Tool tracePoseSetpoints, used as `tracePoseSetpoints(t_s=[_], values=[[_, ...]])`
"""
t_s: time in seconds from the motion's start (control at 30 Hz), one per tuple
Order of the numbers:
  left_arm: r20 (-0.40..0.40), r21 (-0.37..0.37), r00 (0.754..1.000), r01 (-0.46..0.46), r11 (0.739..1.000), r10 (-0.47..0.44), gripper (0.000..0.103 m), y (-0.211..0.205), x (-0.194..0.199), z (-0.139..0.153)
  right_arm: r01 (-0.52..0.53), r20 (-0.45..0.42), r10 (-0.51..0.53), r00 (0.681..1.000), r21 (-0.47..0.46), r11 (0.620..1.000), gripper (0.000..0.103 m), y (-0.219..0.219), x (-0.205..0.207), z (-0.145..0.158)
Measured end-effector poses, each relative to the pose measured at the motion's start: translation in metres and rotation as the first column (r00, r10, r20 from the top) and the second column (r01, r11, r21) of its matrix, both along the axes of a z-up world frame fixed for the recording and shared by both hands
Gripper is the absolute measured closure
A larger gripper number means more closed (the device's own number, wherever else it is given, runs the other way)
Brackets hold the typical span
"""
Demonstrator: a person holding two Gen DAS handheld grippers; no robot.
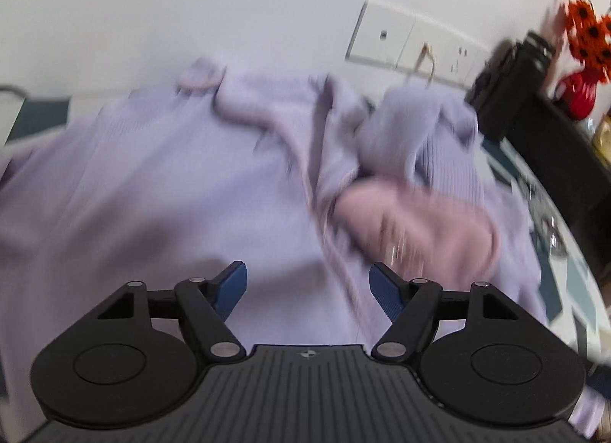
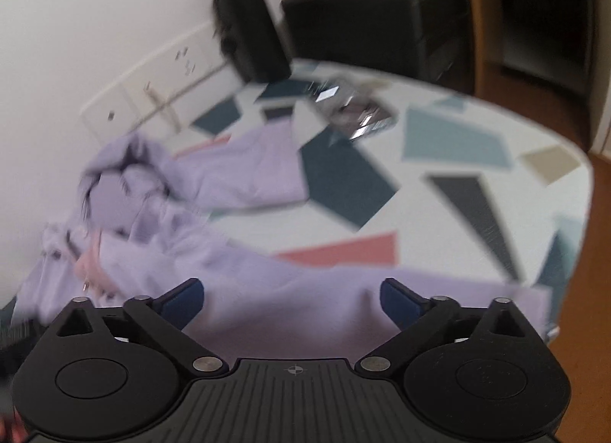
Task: Fold clothes
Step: 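Grasp the robe collar with the left gripper while the right gripper grasps the sleeve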
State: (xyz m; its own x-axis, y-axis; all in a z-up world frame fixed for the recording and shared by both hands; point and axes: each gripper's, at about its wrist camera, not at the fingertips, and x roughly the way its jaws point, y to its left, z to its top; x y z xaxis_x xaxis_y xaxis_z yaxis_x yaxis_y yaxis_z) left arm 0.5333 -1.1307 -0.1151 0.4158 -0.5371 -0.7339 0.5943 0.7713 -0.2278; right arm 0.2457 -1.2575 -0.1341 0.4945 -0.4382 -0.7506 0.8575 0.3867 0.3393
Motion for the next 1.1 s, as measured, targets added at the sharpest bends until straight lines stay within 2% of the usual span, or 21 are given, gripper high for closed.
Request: tracePoseSetpoints(t_s=[0.1, 0.17, 0.2, 0.23, 0.4, 0.53, 0.63, 0.7, 0.8, 0.87, 0.93, 1.1], values=[[0.03, 0.028, 0.999, 0.036, 0.999, -0.037, 0.03, -0.02, 0.014, -0.002, 0.023, -0.029, -0.021, 0.999, 0.054, 0.998, 0.009, -0.003, 0.016, -0.013], [0.048, 0.058, 0.997, 0.064, 0.996, -0.067, 0.037, -0.033, 0.022, -0.005, 0.06, -0.032, -0.057, 0.998, 0.08, 0.995, 0.009, -0.009, 0.02, -0.017], [0.056, 0.074, 0.995, 0.078, 0.994, -0.082, 0.045, -0.039, 0.025, -0.007, 0.068, -0.029, -0.066, 0.997, 0.09, 0.994, 0.009, -0.013, 0.021, -0.017], [0.065, 0.089, 0.993, 0.091, 0.992, -0.097, 0.046, -0.046, 0.029, -0.009, 0.077, -0.025, -0.075, 0.997, 0.101, 0.992, 0.009, -0.018, 0.023, -0.018], [0.1, 0.163, 0.979, 0.158, 0.974, -0.176, 0.046, -0.077, 0.047, -0.017, 0.069, -0.014, -0.067, 0.998, 0.105, 0.992, 0.009, -0.029, 0.029, -0.018], [0.142, 0.206, 0.962, 0.201, 0.958, -0.233, 0.044, -0.086, 0.038, -0.023, 0.06, -0.039, -0.056, 0.998, 0.104, 0.993, 0.009, -0.032, 0.03, -0.023], [0.105, 0.198, 0.974, 0.178, 0.964, -0.201, 0.044, -0.089, 0.047, -0.03, 0.05, -0.078, -0.041, 0.996, 0.107, 0.993, 0.008, -0.033, 0.033, -0.029], [0.098, 0.196, 0.976, 0.171, 0.966, -0.192, 0.039, -0.09, 0.052, -0.033, 0.048, -0.089, -0.039, 0.995, 0.105, 0.993, 0.008, -0.033, 0.035, -0.031], [0.131, 0.243, 0.974, 0.148, 0.959, -0.184, 0.022, -0.094, 0.051, -0.034, 0.055, -0.128, -0.045, 0.991, 0.079, 0.995, 0.006, -0.033, 0.037, -0.03], [0.131, 0.245, 0.974, 0.151, 0.958, -0.187, 0.024, -0.094, 0.049, -0.031, 0.059, -0.152, -0.048, 0.987, 0.071, 0.996, 0.006, -0.035, 0.037, -0.03], [0.124, 0.224, 0.968, 0.186, 0.957, -0.217, 0.035, -0.092, 0.044, -0.026, 0.063, -0.175, -0.051, 0.983, 0.064, 0.996, 0.006, -0.037, 0.037, -0.031], [0.111, 0.22, 0.965, 0.207, 0.953, -0.236, 0.035, -0.089, 0.045, -0.028, 0.04, -0.216, -0.028, 0.976, 0.049, 0.998, 0.006, -0.036, 0.039, -0.034]])
